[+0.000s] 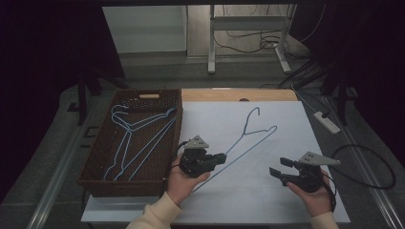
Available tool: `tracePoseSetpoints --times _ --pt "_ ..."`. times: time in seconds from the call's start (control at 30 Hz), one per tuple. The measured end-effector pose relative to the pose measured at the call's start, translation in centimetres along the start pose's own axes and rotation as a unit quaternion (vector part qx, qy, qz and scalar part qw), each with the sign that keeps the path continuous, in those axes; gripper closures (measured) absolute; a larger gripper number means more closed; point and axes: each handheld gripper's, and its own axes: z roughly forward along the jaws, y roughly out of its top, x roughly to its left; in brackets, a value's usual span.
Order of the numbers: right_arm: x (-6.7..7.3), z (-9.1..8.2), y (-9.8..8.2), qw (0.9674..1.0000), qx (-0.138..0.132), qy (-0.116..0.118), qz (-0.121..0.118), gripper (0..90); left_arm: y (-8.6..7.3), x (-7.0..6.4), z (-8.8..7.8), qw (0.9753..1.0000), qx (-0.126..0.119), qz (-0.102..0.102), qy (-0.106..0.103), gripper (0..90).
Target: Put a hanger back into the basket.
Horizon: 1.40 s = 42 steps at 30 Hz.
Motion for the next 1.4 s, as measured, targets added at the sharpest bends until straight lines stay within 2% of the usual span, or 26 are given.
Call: tracePoseSetpoints --times 0.23,0.63,1.13,1.4 --pt "-0.3 0.2 -0.1 1.0 0.003 -0.004 0.002 34.3 0.7 0.5 -2.4 0.9998 -0.017 0.001 -0.002 86.4" --pt "-0.3 0.6 -0.2 0.9999 0.01 -0.006 0.0 32.0 1.0 2.1 -7.4 0.9983 -0.057 -0.004 0.012 86.4" --pt "-0.3 1.1 -0.1 0.9998 0.021 -0.006 -0.006 31.1 1.0 4.0 -12.6 0.9941 -0.1 -0.015 0.04 86.4" --pt "-0.4 1.1 -0.3 0.9996 0.026 -0.013 -0.003 31.0 0.6 5.6 -15.3 0.9901 -0.122 -0.023 0.066 86.4"
